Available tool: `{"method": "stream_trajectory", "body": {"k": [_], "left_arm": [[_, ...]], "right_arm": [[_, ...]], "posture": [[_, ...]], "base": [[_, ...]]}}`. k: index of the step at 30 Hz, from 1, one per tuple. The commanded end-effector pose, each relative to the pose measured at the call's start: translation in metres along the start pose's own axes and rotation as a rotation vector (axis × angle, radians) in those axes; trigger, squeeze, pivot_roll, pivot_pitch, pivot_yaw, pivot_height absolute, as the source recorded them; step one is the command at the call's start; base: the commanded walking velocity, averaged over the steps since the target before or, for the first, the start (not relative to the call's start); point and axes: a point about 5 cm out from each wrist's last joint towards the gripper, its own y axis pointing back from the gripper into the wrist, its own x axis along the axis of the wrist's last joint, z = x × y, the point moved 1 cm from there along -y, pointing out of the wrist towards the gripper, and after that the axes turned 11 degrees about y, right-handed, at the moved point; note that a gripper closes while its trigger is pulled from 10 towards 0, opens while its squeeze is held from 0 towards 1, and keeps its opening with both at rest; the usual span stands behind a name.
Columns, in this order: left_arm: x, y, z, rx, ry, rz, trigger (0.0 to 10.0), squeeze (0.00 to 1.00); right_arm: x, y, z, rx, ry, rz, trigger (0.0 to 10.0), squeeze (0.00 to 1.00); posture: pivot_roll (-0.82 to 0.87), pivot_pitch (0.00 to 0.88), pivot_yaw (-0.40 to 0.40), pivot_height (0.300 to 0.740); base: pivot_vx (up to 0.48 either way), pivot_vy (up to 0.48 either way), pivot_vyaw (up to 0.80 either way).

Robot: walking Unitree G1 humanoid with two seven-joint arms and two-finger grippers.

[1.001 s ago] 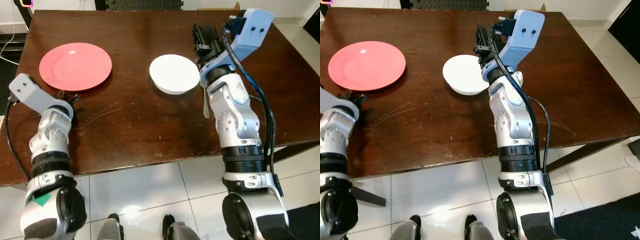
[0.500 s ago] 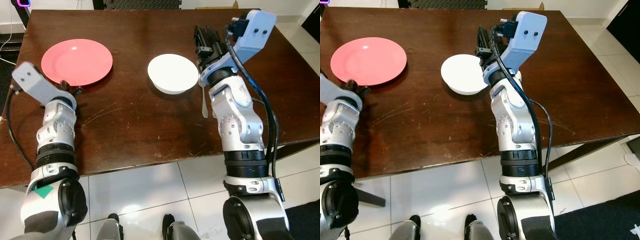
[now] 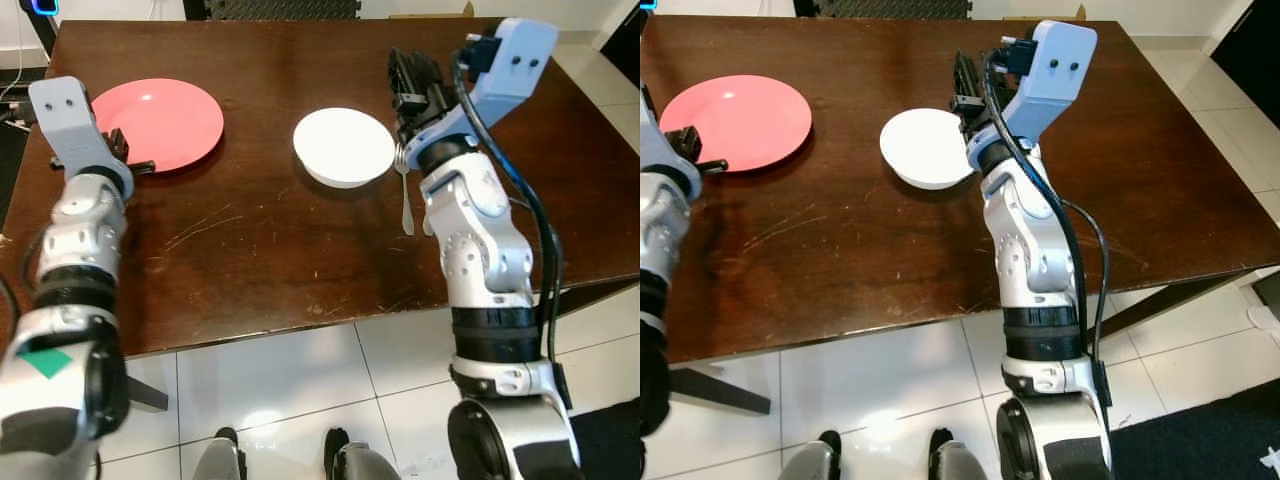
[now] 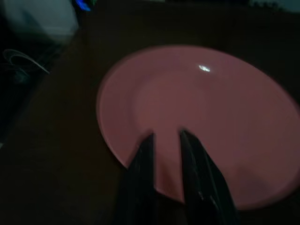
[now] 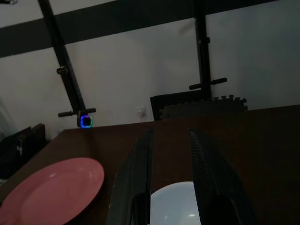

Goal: Setting the table

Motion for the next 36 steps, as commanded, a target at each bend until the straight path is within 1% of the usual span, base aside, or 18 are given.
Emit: {"method": "stream_trajectory", "body": {"k": [1, 2, 4, 6, 7, 8, 13, 16, 17, 19, 20, 23, 26, 30, 33, 34, 35, 36], "left_arm": [[-0.017, 0.0, -0.008, -0.001, -0.085, -0.1, 10.0, 0.0], [-0.017, 0.0, -0.008, -0.001, -0.085, -0.1, 10.0, 0.0], [-0.021, 0.0, -0.015, 0.033, -0.2, -0.144, 10.0, 0.0], [-0.028, 0.001, -0.017, 0.01, -0.241, -0.223, 10.0, 0.0], [-0.028, 0.001, -0.017, 0.01, -0.241, -0.223, 10.0, 0.0], [-0.034, 0.002, -0.018, -0.012, -0.203, -0.295, 10.0, 0.0], [-0.044, 0.005, -0.02, -0.061, -0.146, -0.39, 10.0, 0.0], [-0.05, 0.008, -0.02, -0.111, -0.17, -0.44, 10.0, 0.0], [-0.058, 0.011, -0.016, -0.182, -0.21, -0.488, 10.0, 0.0], [-0.061, 0.012, -0.014, -0.21, -0.222, -0.504, 10.0, 0.0], [-0.067, 0.014, -0.007, -0.27, -0.235, -0.533, 10.0, 0.0], [-0.071, 0.017, -0.003, -0.3, -0.227, -0.553, 10.0, 0.0], [-0.08, 0.026, 0.007, -0.394, -0.212, -0.595, 10.0, 0.0], [-0.08, 0.043, 0.017, -0.465, -0.2, -0.606, 10.0, 0.0], [-0.071, 0.056, 0.025, -0.479, -0.174, -0.57, 10.0, 0.0], [-0.071, 0.056, 0.025, -0.479, -0.174, -0.57, 10.0, 0.0], [-0.067, 0.06, 0.028, -0.485, -0.172, -0.545, 10.0, 0.0], [-0.058, 0.062, 0.031, -0.483, -0.231, -0.458, 10.0, 0.0]], "right_arm": [[0.004, 0.006, 0.002, -0.003, 0.013, 0.006, 10.0, 0.0], [0.004, 0.006, 0.002, -0.003, 0.013, 0.006, 10.0, 0.0], [0.006, 0.009, 0.003, -0.004, 0.016, 0.006, 10.0, 0.0], [0.007, 0.012, 0.003, -0.002, 0.02, 0.003, 10.0, 0.0], [0.007, 0.012, 0.003, -0.002, 0.02, 0.003, 10.0, 0.0], [0.008, 0.014, 0.004, -0.005, 0.025, 0.0, 10.0, 0.0], [0.008, 0.018, 0.007, -0.017, 0.035, -0.009, 10.0, 0.0], [0.009, 0.02, 0.01, -0.029, 0.04, -0.015, 10.0, 0.0], [0.009, 0.021, 0.013, -0.04, 0.041, -0.02, 10.0, 0.0], [0.008, 0.021, 0.014, -0.043, 0.039, -0.023, 10.0, 0.0], [0.007, 0.021, 0.014, -0.045, 0.037, -0.028, 10.0, 0.0], [0.007, 0.021, 0.014, -0.043, 0.035, -0.031, 10.0, 0.0], [0.005, 0.019, 0.012, -0.035, 0.028, -0.037, 10.0, 0.0], [0.006, 0.018, 0.011, -0.025, 0.024, -0.039, 10.0, 0.0], [0.006, 0.018, 0.011, -0.021, 0.025, -0.041, 10.0, 0.0], [0.006, 0.018, 0.011, -0.021, 0.025, -0.041, 10.0, 0.0], [0.005, 0.018, 0.011, -0.021, 0.024, -0.042, 10.0, 0.0], [0.005, 0.018, 0.011, -0.021, 0.025, -0.044, 10.0, 0.0]], "posture": [[0.06, 0.215, 0.009, 0.74], [0.06, 0.215, 0.009, 0.74], [0.06, 0.217, 0.01, 0.74], [0.05, 0.218, 0.011, 0.74], [0.05, 0.218, 0.011, 0.74], [0.04, 0.22, 0.016, 0.74], [0.04, 0.22, 0.024, 0.74], [0.04, 0.22, 0.034, 0.74], [0.05, 0.221, 0.035, 0.74], [0.05, 0.222, 0.034, 0.74], [0.06, 0.224, 0.031, 0.74], [0.07, 0.226, 0.028, 0.74], [0.07, 0.23, 0.02, 0.74], [0.08, 0.235, 0.017, 0.74], [0.08, 0.236, 0.015, 0.74], [0.08, 0.236, 0.015, 0.74], [0.08, 0.237, 0.016, 0.74], [0.08, 0.237, 0.016, 0.74]], "base": [[0.0, 0.0, 0.0], [0.0, 0.0, 0.0], [0.0, 0.0, 0.0], [0.0, 0.0, 0.0], [0.0, 0.0, 0.0], [0.0, 0.0, 0.0], [0.0, 0.0, 0.0], [0.0, 0.0, 0.0], [0.0, 0.0, 0.0], [0.0, 0.0, 0.0], [0.0, 0.0, 0.0], [0.0, 0.0, 0.0], [0.0, 0.0, 0.0], [0.0, 0.0, 0.0], [0.0, 0.0, 0.0], [0.0, 0.0, 0.0], [0.0, 0.0, 0.0], [0.0, 0.0, 0.0]]}}
